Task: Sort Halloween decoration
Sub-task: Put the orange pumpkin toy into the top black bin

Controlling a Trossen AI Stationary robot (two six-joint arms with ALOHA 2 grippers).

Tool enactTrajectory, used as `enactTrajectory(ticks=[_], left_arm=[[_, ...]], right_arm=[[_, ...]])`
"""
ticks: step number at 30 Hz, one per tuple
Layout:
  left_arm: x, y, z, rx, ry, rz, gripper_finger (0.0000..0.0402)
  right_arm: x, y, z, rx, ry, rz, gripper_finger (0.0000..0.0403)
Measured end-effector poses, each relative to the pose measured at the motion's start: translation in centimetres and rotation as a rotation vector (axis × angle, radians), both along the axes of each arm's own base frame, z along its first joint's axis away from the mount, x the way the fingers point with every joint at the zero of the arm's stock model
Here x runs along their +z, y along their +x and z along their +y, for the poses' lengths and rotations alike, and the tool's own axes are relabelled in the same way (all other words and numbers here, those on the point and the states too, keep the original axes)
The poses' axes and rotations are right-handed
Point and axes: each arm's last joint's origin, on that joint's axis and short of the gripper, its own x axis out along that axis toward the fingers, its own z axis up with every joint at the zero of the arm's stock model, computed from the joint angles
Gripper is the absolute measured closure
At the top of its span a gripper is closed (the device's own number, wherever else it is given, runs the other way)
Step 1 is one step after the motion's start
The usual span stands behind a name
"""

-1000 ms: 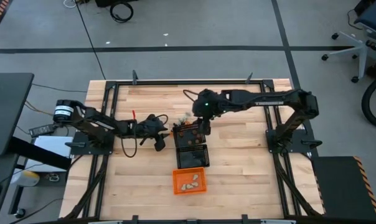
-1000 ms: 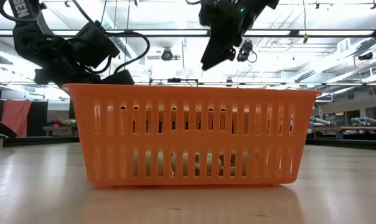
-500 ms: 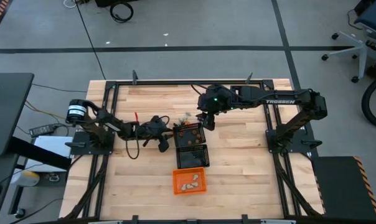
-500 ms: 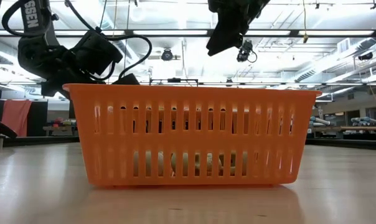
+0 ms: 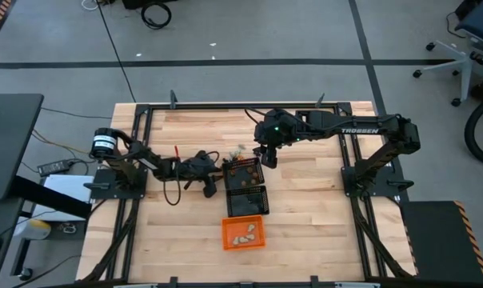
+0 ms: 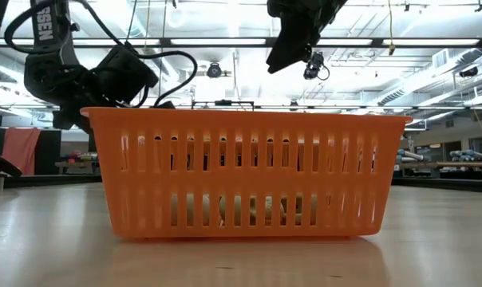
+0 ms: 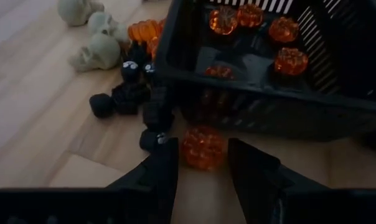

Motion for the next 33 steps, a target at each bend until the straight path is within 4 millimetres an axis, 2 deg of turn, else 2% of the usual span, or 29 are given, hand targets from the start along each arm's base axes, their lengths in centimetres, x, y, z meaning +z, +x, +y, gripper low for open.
enactTrajectory(ticks=[11,24,33], left_arm=[[-0.3,1.9,0.1,0.0,0.006,-0.008,0.0253],[-0.6,1.7,-0.7,-0.023,-0.022,0.041,0.0294],[1.1,0.9,-1.0,-0.096,-0.04,0.066,0.0299]], right_arm=[[0.0,0.0,0.0,-0.01,0.0,-0.001,0.0225],[0.0,0.0,0.0,-0.013,-0.002,-0.001,0.0225],[0.0,0.0,0.0,-0.014,-0.001,-0.002,0.0225]])
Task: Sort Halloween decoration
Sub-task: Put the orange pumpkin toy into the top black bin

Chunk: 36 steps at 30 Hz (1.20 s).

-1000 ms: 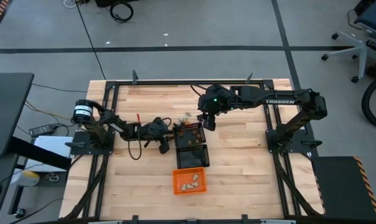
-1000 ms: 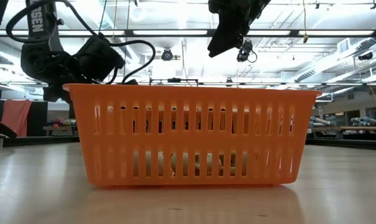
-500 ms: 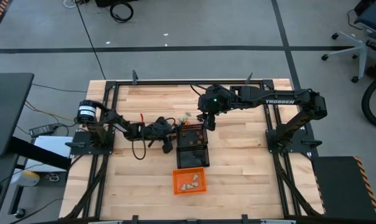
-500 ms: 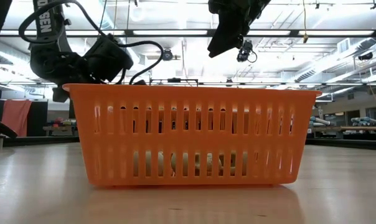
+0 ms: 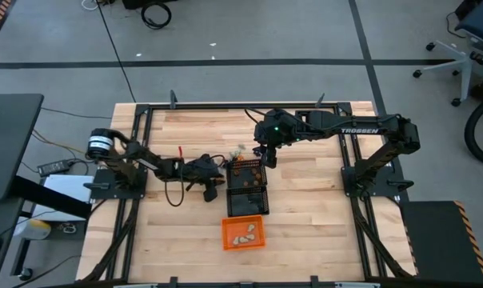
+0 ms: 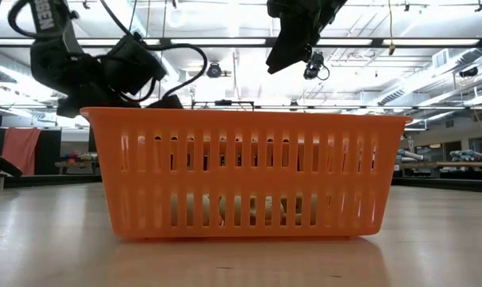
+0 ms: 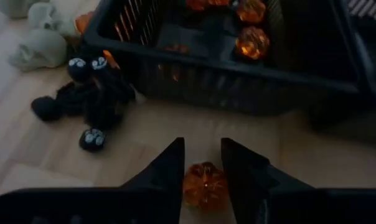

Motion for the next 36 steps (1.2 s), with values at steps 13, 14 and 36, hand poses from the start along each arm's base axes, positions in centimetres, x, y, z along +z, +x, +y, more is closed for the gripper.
enactTrajectory(ticks=[13,14,36], left_arm=[[3.8,-0.6,-0.2,-0.01,0.0,-0.108,0.0301],[4.0,-0.7,-0.2,-0.01,0.0,-0.113,0.0301],[1.9,-1.6,-2.2,-0.128,0.033,0.091,0.0225]], right_arm=[[0.2,0.2,-0.2,-0.005,-0.004,-0.031,0.0225],[0.2,0.2,-0.3,-0.008,-0.005,-0.032,0.0225],[0.2,0.2,-0.4,-0.041,0.025,-0.04,0.0225]])
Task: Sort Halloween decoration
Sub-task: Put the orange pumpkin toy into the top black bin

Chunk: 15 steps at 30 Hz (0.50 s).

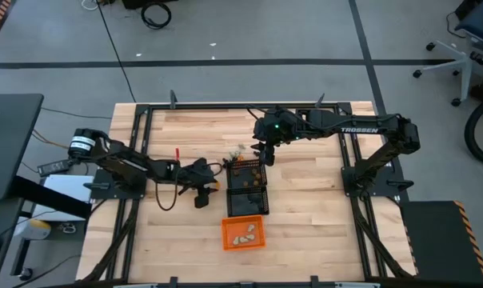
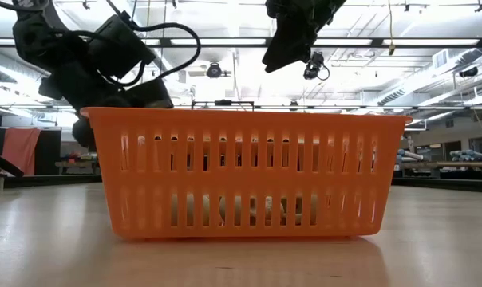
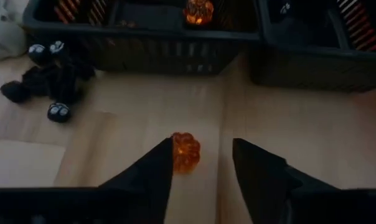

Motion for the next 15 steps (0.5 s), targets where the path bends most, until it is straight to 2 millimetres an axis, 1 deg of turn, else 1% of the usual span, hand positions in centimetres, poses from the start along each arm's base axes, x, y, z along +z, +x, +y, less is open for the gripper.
enactTrajectory(ticks=[3,5,11,15], left_arm=[[-0.3,0.2,0.0,0.001,0.001,-0.002,0.02],[-0.7,0.3,0.0,0.001,0.001,0.007,0.0191],[-1.5,0.6,0.0,0.017,-0.004,0.017,0.0187],[-1.6,0.7,0.0,0.026,-0.009,0.013,0.0187]], right_arm=[[0.0,0.0,0.0,0.001,0.001,-0.002,0.0225],[0.0,0.0,0.0,0.001,0.0,-0.003,0.0225],[0.1,0.1,0.0,-0.006,0.008,-0.01,0.0225],[0.1,0.1,0.0,-0.01,0.012,-0.013,0.0225]])
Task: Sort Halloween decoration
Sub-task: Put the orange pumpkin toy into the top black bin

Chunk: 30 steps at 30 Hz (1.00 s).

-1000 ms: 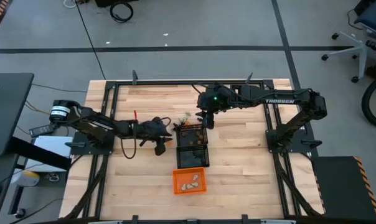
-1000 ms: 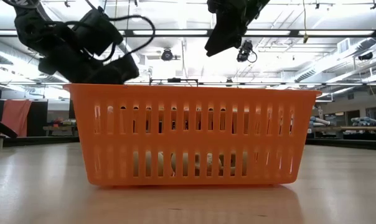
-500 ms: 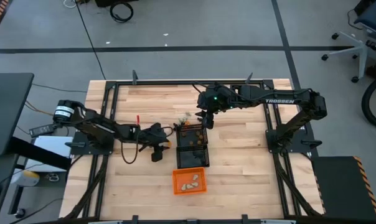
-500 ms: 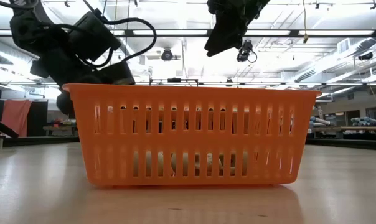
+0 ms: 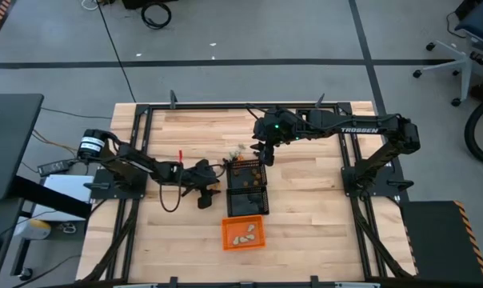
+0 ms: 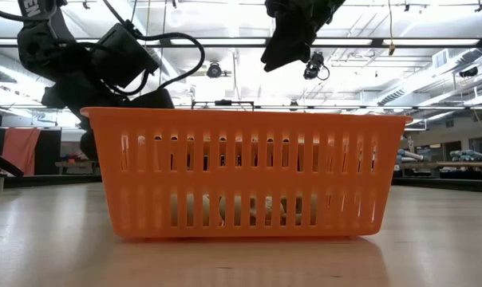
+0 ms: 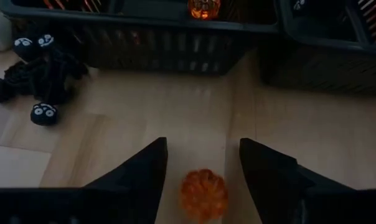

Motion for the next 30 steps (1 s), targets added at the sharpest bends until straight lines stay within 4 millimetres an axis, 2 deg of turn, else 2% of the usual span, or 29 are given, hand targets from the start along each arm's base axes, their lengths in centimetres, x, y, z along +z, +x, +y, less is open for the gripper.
enactTrajectory(ticks=[12,23,30], left_arm=[[-0.4,-0.4,-0.1,0.0,0.015,0.066,0.0223],[-0.6,-0.6,-0.2,-0.012,0.012,0.091,0.0226],[0.0,-1.1,-0.4,-0.032,-0.014,0.105,0.0226]], right_arm=[[0.0,0.0,0.0,0.003,-0.004,-0.004,0.0225],[0.0,0.0,0.0,0.005,-0.006,-0.004,0.0225],[0.1,0.1,0.0,0.007,-0.009,-0.008,0.0225]])
